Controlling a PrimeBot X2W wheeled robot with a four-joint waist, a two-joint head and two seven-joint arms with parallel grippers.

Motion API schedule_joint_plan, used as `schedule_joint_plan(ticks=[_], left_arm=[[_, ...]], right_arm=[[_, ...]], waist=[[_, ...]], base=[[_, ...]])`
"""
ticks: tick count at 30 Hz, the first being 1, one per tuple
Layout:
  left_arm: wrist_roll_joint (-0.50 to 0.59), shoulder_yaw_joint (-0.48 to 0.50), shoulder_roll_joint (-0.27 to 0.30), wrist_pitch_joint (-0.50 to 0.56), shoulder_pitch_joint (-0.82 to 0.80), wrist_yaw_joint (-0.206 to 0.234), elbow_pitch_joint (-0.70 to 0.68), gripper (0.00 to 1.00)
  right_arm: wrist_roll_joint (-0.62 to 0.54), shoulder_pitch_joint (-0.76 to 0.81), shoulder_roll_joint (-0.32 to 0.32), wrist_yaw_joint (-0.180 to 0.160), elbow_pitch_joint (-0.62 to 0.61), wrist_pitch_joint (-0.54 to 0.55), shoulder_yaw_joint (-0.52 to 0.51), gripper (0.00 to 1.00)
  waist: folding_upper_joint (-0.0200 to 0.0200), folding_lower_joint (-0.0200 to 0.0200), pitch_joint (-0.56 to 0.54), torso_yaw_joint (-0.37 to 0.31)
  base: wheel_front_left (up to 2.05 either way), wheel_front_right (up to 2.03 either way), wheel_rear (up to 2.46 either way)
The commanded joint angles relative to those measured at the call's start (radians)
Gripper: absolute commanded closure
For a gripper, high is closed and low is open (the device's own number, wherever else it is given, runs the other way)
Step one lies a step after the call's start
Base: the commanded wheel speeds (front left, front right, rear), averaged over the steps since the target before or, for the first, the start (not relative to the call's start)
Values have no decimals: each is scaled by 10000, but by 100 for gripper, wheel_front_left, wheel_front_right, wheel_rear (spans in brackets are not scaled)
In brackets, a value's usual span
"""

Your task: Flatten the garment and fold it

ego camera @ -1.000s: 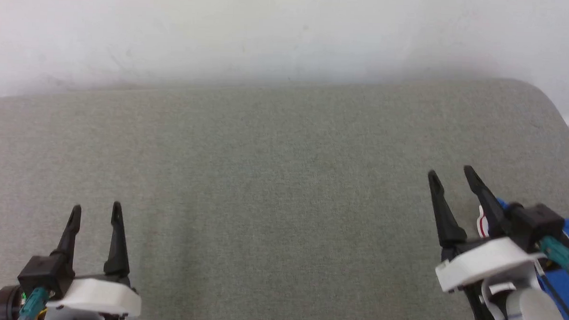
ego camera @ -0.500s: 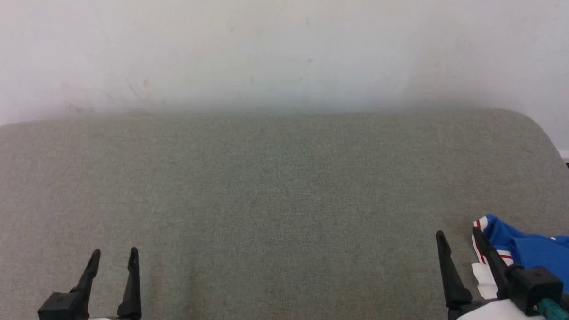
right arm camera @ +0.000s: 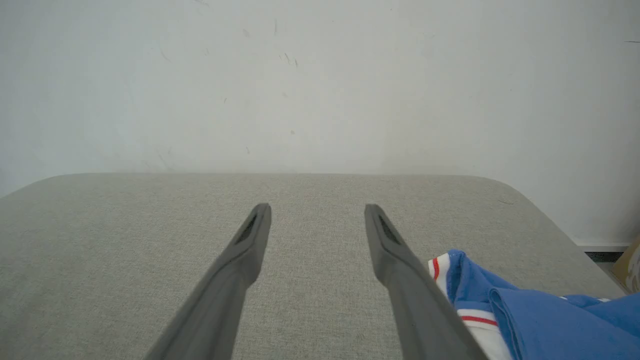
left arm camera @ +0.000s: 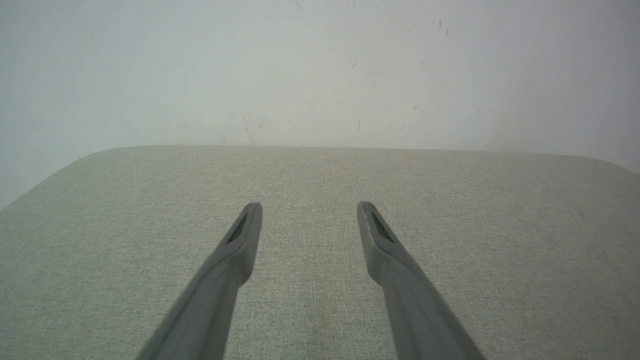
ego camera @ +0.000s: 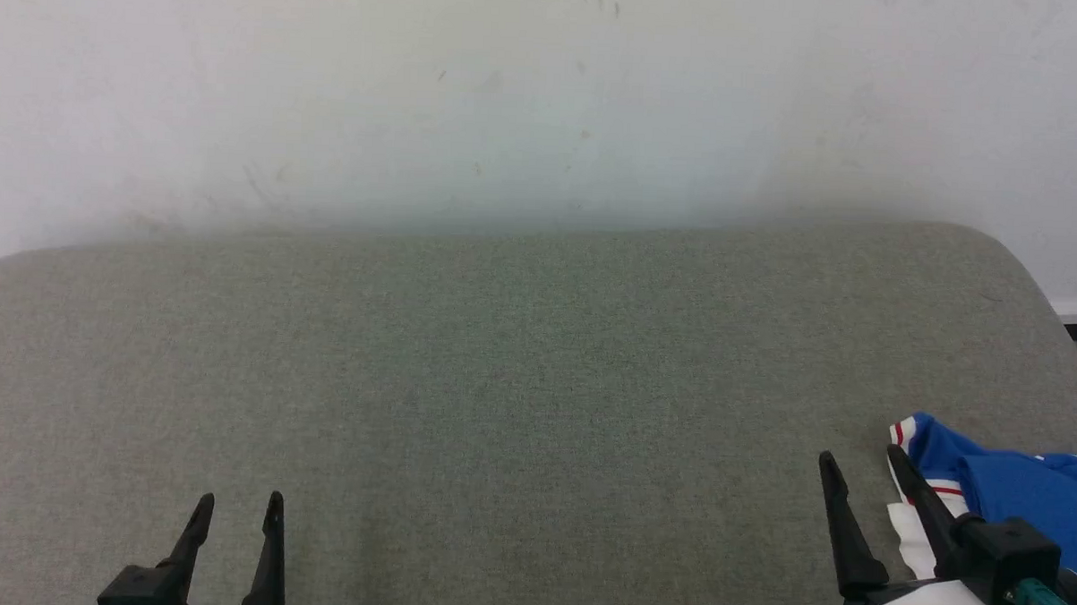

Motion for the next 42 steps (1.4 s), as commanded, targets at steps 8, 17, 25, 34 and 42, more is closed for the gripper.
schedule_joint_plan(ticks=[8, 17, 25, 34, 42], left_arm=[[56, -16, -34, 87, -46, 21, -29, 100], [196, -42, -115, 270, -161, 58, -140, 100], [321, -65, -188, 434, -263, 91, -239, 100], [461, -91, -270, 618, -378, 129, -350, 100], [586, -114, -342, 781, -480, 162, -449, 100]], right_arm=[[-39, -47, -4, 0, 27, 23, -7, 100], [-128, -172, -1, -1, 80, 76, -16, 100], [-207, -283, 3, -1, 127, 123, -24, 100], [-297, -408, 7, -2, 180, 176, -33, 100], [-375, -519, 10, -2, 227, 223, -41, 100]], waist=[[0, 0, -2, 0], [0, 0, 39, 22], [0, 0, 75, 41], [0, 0, 116, 62], [0, 0, 152, 81]], base=[[0, 0, 0], [0, 0, 0], [0, 0, 0], [0, 0, 0], [0, 0, 0]])
